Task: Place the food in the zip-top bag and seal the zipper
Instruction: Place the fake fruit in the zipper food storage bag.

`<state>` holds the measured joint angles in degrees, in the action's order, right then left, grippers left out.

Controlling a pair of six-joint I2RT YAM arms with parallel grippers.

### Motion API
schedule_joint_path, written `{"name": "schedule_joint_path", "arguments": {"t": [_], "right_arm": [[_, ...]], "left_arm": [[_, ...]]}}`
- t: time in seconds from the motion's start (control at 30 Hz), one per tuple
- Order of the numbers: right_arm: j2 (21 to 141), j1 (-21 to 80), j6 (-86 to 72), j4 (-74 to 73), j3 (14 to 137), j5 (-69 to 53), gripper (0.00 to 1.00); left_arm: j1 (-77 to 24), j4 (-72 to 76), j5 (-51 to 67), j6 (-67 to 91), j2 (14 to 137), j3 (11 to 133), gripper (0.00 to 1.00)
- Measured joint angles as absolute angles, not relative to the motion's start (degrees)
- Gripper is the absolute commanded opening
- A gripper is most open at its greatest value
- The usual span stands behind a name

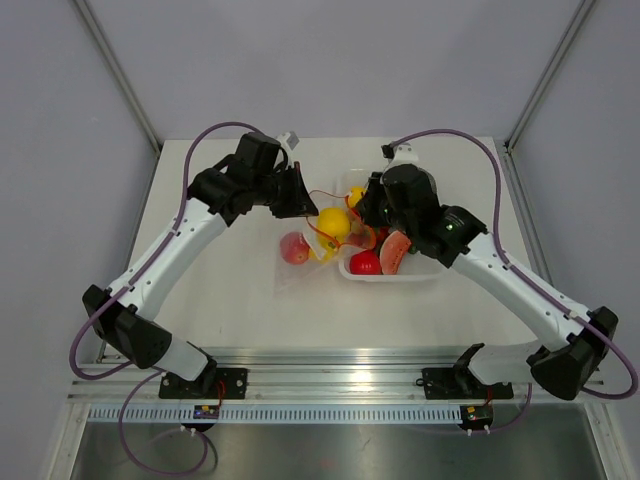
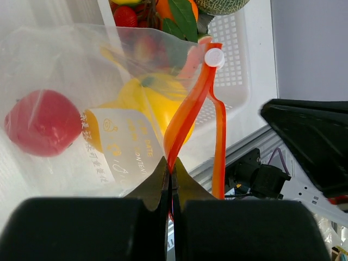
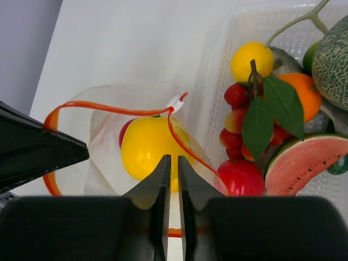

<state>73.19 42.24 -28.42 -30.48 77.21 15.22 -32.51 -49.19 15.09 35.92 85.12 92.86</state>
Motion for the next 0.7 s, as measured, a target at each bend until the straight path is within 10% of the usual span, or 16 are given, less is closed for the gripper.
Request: {"name": "schedule_joint_path", "arguments": {"t": [0.5, 0.7], "right_arm": [[92.5, 43.7, -30.9, -28.7, 79.3, 1.3, 0.1], [87.7, 45.0, -30.7, -28.9, 77.7, 4.6, 0.32]], "left_arm": [[-32.5, -46.5, 17.5, 36.6, 85.3, 90.3, 0.0], [-32.5, -46.2, 17.5, 36.5, 85.3, 88.7, 0.0]]}}
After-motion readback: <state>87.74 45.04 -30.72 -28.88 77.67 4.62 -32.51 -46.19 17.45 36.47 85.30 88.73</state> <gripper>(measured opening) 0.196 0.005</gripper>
